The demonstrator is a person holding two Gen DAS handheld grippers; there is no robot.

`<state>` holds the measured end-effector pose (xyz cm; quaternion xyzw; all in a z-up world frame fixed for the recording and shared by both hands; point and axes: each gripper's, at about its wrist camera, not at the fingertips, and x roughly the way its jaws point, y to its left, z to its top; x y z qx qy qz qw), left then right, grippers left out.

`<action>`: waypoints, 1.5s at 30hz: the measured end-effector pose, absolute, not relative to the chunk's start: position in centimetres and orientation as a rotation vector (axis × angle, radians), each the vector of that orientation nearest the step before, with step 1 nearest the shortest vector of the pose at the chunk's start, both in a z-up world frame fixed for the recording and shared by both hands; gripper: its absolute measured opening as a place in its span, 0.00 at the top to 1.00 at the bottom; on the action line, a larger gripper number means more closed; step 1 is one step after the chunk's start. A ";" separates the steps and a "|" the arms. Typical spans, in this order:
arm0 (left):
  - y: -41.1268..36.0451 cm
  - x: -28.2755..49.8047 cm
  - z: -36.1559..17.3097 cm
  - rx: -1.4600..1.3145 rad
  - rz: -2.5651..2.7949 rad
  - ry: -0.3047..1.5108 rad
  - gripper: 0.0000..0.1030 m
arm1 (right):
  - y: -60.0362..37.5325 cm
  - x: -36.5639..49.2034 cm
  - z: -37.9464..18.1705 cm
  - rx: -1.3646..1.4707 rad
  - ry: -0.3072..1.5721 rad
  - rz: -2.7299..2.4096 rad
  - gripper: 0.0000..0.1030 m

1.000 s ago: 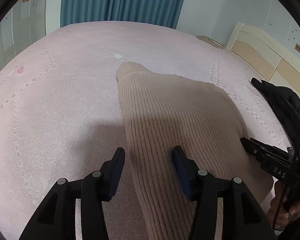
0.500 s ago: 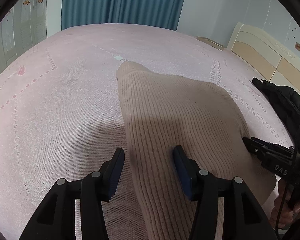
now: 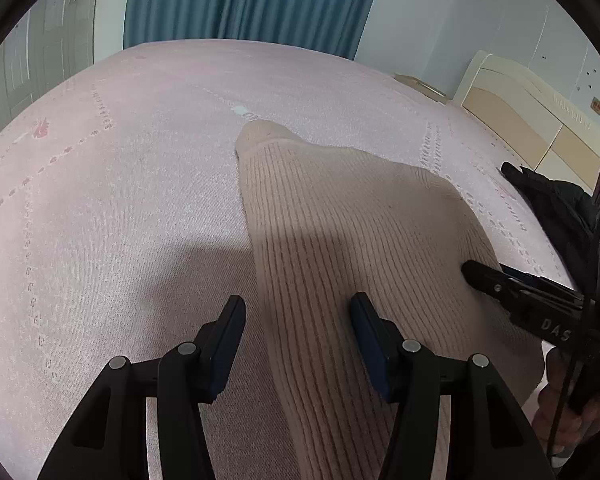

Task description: Fold small clothes

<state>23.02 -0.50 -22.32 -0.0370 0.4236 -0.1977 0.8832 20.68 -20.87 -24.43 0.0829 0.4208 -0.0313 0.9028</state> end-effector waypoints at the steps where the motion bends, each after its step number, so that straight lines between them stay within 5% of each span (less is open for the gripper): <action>1: -0.4 23.0 -22.0 -0.078 -0.412 0.887 0.48 | -21.1 20.5 -24.1 0.184 0.876 -0.061 0.53; 14: 0.0 17.2 -17.1 -0.027 -0.370 0.934 0.50 | -20.4 13.6 -18.4 0.128 0.885 -0.139 0.53; 22: 1.2 11.1 -11.0 -0.024 -0.273 0.873 0.43 | -19.7 7.6 -13.0 0.125 0.859 -0.188 0.51; 24: 1.7 9.3 -9.0 -0.025 -0.257 0.838 0.32 | -19.6 5.9 -11.7 0.124 0.845 -0.196 0.47; 26: 1.8 7.8 -7.3 -0.018 -0.244 0.806 0.31 | -19.5 4.2 -10.5 0.113 0.828 -0.206 0.24; 28: 1.9 6.6 -6.0 -0.014 -0.235 0.787 0.30 | -19.5 2.9 -9.6 0.109 0.807 -0.202 0.13; 31: 2.0 5.1 -4.4 -0.004 -0.241 0.776 0.25 | -19.3 0.9 -8.5 0.078 0.784 -0.227 0.07; 45: 2.4 0.8 -1.8 0.037 -0.208 0.735 0.23 | -18.2 -4.9 -6.3 0.078 0.764 -0.261 0.04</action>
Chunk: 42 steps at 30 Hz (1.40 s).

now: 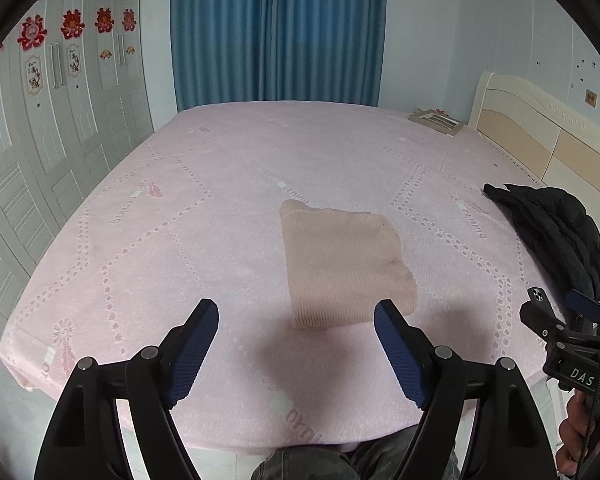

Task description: Fold small clothes

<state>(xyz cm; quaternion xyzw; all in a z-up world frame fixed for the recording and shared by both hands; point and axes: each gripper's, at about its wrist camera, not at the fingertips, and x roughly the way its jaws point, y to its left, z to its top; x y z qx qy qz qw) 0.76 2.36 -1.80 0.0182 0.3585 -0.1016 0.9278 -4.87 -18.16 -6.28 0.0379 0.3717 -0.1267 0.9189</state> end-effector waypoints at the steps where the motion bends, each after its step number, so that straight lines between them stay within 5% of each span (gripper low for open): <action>1: 2.5 0.6 -1.8 0.034 -0.207 0.736 0.23 | -18.1 -5.1 -6.2 0.078 0.761 -0.258 0.04; 42: 3.2 -0.3 -2.3 0.035 -0.189 0.751 0.23 | -17.5 -5.4 -5.8 0.097 0.749 -0.268 0.04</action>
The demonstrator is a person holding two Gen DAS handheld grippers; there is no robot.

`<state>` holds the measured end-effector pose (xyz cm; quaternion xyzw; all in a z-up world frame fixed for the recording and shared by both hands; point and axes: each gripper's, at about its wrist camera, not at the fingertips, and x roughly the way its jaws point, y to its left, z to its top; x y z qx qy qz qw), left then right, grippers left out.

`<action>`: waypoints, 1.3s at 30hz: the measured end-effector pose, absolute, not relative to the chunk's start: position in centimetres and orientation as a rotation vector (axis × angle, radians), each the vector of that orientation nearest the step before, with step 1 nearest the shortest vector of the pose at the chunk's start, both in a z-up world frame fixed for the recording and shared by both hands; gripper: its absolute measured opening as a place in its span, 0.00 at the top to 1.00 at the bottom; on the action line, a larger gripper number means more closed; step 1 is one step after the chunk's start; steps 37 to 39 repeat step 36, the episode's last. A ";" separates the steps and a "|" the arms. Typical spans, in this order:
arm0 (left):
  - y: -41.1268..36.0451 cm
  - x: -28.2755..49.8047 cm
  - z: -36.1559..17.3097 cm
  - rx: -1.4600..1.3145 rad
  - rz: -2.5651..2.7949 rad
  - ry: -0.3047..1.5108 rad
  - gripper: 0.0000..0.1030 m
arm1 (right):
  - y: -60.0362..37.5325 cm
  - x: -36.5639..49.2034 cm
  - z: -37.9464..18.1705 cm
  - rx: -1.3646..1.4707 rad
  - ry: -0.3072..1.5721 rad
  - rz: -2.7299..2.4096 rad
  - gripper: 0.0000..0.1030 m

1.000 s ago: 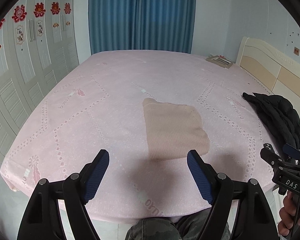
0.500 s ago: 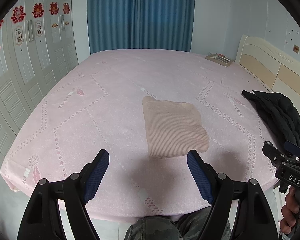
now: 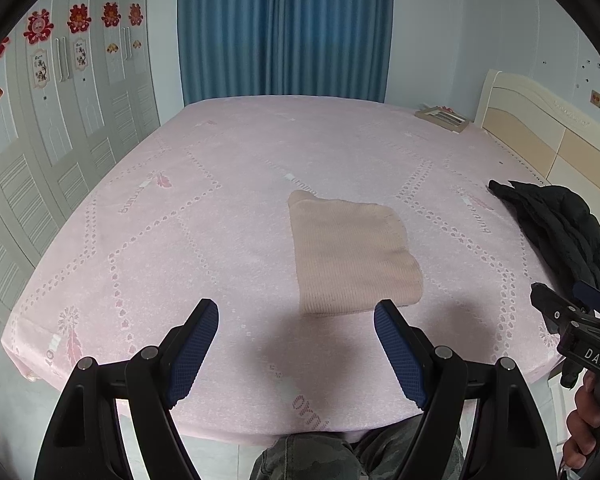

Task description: Fold small clothes

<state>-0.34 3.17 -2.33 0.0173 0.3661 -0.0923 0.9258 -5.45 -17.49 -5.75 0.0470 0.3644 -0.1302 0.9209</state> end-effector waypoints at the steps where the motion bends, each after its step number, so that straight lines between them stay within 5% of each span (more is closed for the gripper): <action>1: 3.2 -0.4 -2.3 0.036 -0.189 0.751 0.23 | -17.5 -5.4 -5.7 0.097 0.748 -0.267 0.04; 39: 3.5 -0.3 -2.4 0.034 -0.198 0.756 0.23 | -16.8 -5.5 -5.0 0.100 0.738 -0.272 0.04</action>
